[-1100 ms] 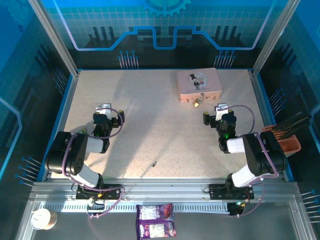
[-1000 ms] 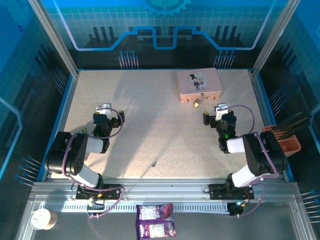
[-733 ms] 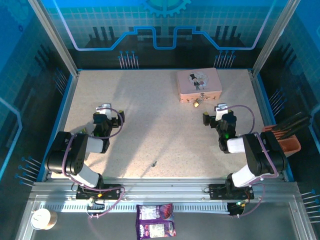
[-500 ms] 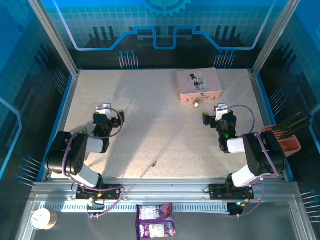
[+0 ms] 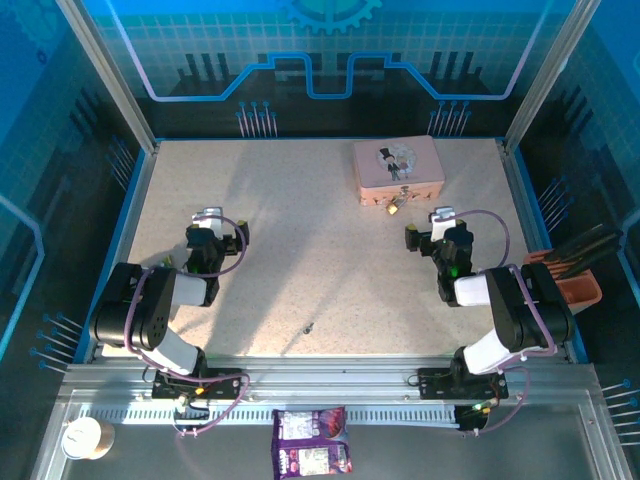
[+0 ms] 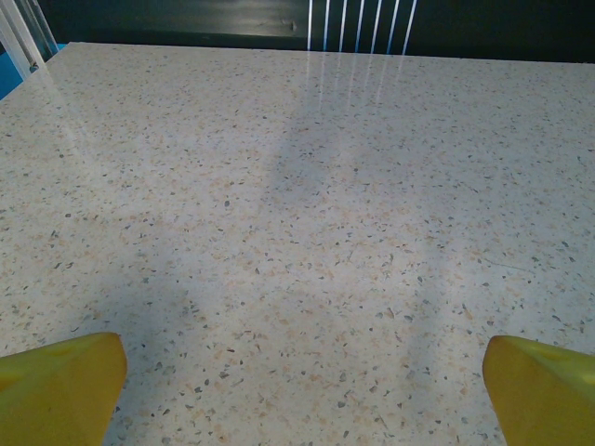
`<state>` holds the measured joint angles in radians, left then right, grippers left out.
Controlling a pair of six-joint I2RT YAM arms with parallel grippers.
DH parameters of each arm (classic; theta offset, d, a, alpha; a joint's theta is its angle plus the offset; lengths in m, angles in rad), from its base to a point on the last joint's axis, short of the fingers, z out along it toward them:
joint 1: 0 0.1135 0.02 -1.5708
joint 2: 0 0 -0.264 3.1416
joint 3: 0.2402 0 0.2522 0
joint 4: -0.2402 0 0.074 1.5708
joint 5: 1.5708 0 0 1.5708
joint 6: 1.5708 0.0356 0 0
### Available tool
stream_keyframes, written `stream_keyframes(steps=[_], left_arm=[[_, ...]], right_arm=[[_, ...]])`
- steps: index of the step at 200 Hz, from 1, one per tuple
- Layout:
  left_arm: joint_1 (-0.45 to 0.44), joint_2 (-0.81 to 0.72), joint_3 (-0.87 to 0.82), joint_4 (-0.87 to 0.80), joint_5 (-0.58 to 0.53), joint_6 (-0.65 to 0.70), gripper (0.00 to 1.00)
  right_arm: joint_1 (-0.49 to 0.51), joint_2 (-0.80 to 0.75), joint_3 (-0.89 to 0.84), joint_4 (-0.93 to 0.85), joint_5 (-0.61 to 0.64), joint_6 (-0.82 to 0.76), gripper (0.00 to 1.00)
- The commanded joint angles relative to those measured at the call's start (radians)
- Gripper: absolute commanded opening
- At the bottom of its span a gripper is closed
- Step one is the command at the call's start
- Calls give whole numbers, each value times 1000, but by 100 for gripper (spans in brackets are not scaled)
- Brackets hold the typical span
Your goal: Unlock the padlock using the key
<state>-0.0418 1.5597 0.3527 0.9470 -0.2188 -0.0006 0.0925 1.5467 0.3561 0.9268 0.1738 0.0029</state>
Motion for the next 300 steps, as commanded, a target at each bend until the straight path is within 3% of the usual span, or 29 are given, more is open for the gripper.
stream_keyframes(steps=[1,62,81,105,147,171,190,209,236,269,300], left_arm=[[10,-4,19,3,17,-7,99],[-23,-4,-23,83,72,55,99],[-29,-13,-57,140,111,81,99],[-56,-125,-119,158,91,100,99],[-172,-349,-136,8,49,196,99],[-192,-559,-86,-239,104,53,99],[-196,-686,27,-541,-7,-150,99],[-195,-745,137,-815,-127,-375,99],[-192,-785,236,-1115,-162,-569,99],[-156,-828,208,-1141,99,-561,99],[-162,-773,233,-1198,300,-524,99]], right_arm=[[-15,-2,26,2,-9,3,100],[-15,-1,21,12,0,3,100],[0,-6,-42,133,21,-5,100],[53,0,-134,327,40,-72,100],[160,-101,-132,253,149,-174,100],[237,-216,-94,93,182,-256,100],[302,-345,-26,-134,177,-254,100],[324,-480,74,-407,57,-172,100],[324,-601,233,-765,-26,22,99],[286,-652,368,-1116,30,347,100],[228,-715,335,-1154,-126,385,100]])
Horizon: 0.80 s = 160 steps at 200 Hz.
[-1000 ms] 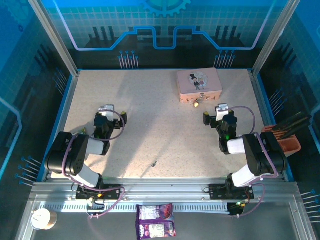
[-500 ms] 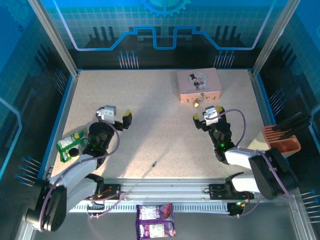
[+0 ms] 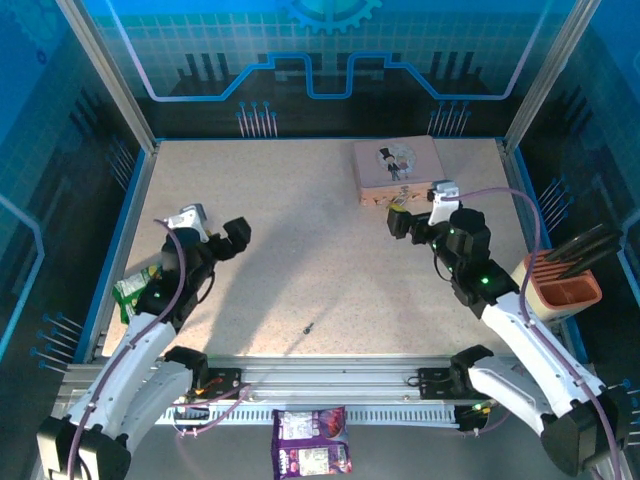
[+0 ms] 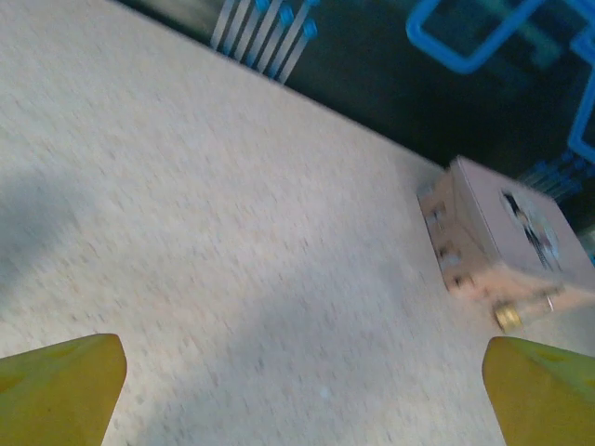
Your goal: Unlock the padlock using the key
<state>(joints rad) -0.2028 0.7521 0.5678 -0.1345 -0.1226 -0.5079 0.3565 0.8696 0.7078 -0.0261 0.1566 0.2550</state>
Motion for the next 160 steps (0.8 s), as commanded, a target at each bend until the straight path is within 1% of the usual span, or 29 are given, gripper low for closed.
stream_keyframes(steps=[1,15,32,53,71,90,118,138,160], left_arm=[[-3,38,19,-120,206,-15,99],[-42,79,45,-166,207,4,99],[-129,112,51,-172,182,19,99],[-225,145,42,-161,146,6,99],[-288,163,29,-159,123,-7,99],[-328,158,4,-154,99,-9,99],[-337,103,-44,-166,63,18,99],[-337,34,-83,-166,31,48,99],[-337,-52,-124,-160,-22,81,99]], right_arm=[[-36,-39,-17,-204,-110,134,100],[-36,-58,-3,-265,-105,141,100],[-31,-55,23,-349,-101,182,100],[25,-48,31,-413,-93,251,100],[147,-43,19,-432,-37,330,100],[289,-23,3,-435,42,423,99],[476,62,17,-465,135,575,94],[590,142,35,-474,175,683,91],[704,240,55,-462,193,795,86]])
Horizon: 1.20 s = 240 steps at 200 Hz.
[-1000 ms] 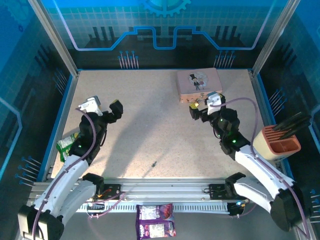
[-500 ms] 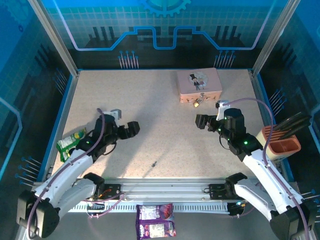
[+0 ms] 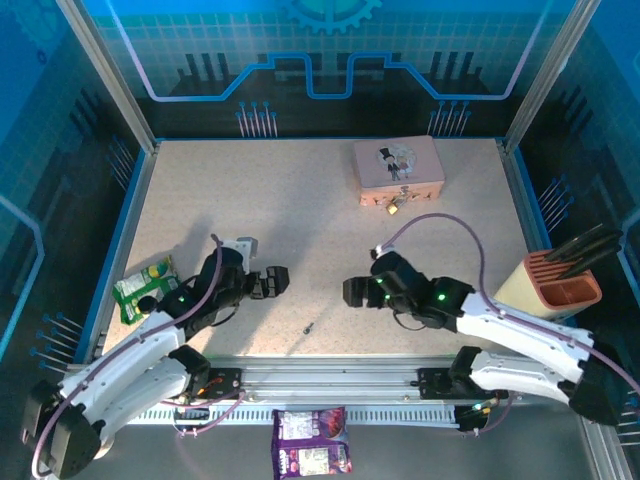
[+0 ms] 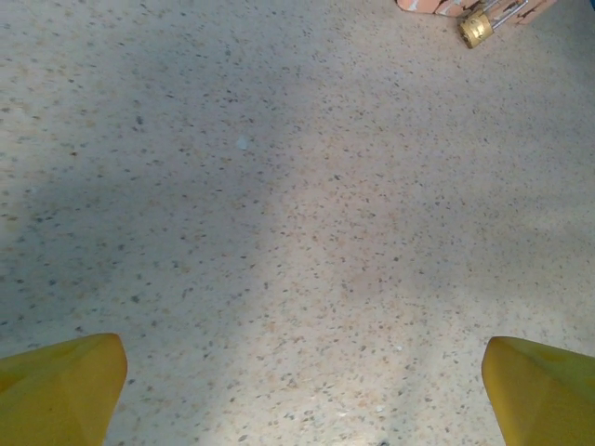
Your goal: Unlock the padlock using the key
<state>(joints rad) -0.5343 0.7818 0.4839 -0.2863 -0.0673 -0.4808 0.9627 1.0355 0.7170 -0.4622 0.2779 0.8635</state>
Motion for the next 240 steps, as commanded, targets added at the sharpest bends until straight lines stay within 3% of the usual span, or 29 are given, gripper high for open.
stream_keyframes(steps=[1,36,101,173,240], left_arm=[[-6,-86,-41,-8,-80,55,99],[-4,-227,-113,-16,-184,66,99],[-4,-415,-161,-96,-254,16,99],[-4,-423,-146,-143,-263,-5,99],[-4,-424,-142,-151,-254,-7,99]], right_arm=[[100,81,46,-25,72,192,86],[212,279,111,4,49,331,75],[235,557,259,32,-94,437,56],[247,701,289,121,-215,521,41],[247,722,286,135,-202,561,32]])
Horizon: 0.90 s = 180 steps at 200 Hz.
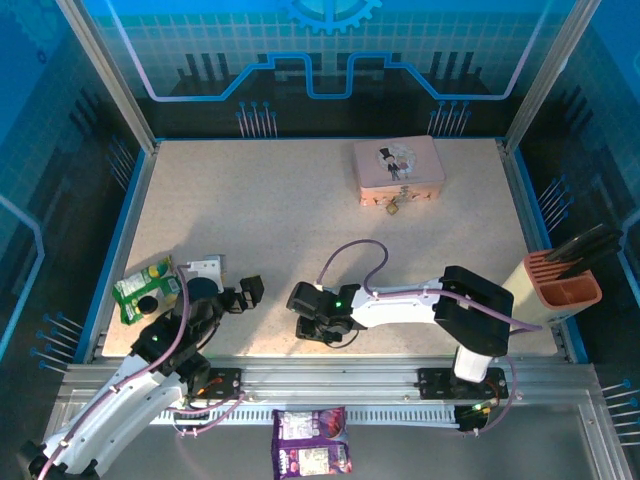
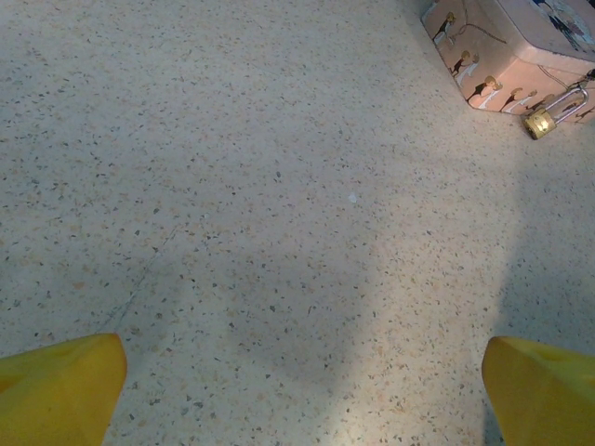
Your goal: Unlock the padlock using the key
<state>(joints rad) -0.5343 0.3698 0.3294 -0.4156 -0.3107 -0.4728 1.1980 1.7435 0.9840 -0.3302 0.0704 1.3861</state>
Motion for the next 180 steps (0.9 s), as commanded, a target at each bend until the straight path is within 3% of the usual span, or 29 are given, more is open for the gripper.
stream_keyframes(steps=[1,140,180], left_arm=[[-3,-12,13,-22,-10,-16,99],[-4,-20,8,-18,-6,-13,99],[-4,-20,7,-13,-5,-12,99]], right_arm=[[12,14,19,3,6,39,32],[16,85,68,-67,70,99,17],[24,59,73,-98,126,68,8]])
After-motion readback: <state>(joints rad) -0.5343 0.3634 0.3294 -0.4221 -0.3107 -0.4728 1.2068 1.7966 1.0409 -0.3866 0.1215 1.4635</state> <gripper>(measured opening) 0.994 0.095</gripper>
